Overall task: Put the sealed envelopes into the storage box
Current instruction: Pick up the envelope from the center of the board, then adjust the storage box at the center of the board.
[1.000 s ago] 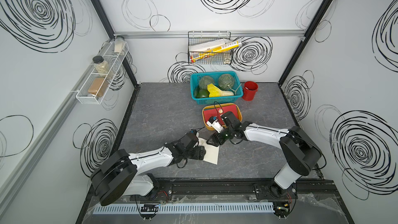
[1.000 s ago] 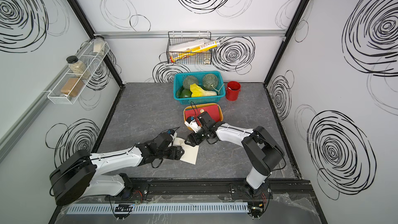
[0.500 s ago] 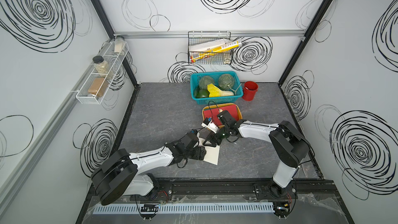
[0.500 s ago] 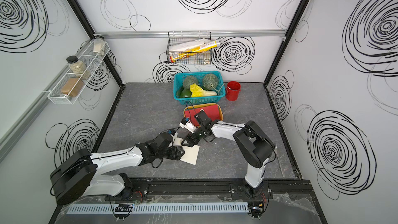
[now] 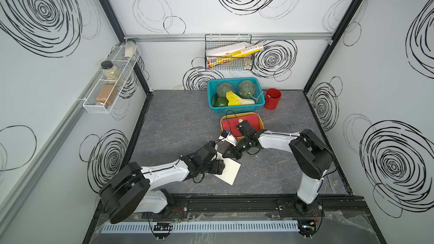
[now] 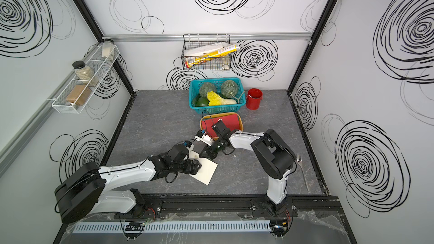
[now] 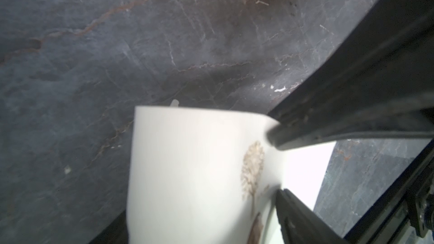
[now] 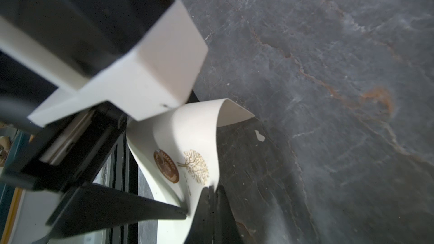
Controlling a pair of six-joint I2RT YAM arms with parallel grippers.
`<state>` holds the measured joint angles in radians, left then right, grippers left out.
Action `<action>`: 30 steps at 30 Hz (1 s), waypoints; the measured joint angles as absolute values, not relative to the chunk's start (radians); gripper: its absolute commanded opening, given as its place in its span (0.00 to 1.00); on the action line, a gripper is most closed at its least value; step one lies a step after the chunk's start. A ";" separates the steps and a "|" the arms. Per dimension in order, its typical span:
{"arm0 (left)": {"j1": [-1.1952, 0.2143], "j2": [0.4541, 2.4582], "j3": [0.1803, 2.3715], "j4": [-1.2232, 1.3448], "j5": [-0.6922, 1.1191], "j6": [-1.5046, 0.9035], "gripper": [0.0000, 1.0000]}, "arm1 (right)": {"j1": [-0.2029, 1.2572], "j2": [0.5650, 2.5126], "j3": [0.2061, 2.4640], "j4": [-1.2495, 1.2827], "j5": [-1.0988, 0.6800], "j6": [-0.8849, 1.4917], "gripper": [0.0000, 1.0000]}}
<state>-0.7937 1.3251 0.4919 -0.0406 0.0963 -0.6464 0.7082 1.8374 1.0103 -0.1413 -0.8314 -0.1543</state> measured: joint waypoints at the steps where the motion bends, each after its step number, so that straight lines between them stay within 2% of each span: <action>1: -0.794 1.324 0.495 -0.048 0.096 -0.647 0.89 | 0.706 1.837 1.015 -0.156 -0.836 -0.160 0.00; 6: -0.775 1.292 0.537 -0.175 0.089 -0.652 0.97 | 0.693 1.835 1.042 -0.245 -0.846 -0.176 0.00; 11: -0.677 1.193 0.663 -0.364 0.060 -0.650 0.98 | 0.682 1.775 1.048 -0.340 -0.806 -0.165 0.00; 18: -0.492 1.098 0.798 -0.442 0.056 -0.654 0.96 | 0.678 1.592 1.052 -0.446 -0.728 -0.126 0.00; 23: -0.395 1.261 0.908 -0.469 0.069 -0.639 0.92 | 0.675 1.472 1.131 -0.556 -0.592 -0.078 0.00; 30: -0.466 1.475 1.038 -0.439 0.104 -0.648 0.88 | 0.516 1.409 1.306 -0.697 -0.279 0.047 0.00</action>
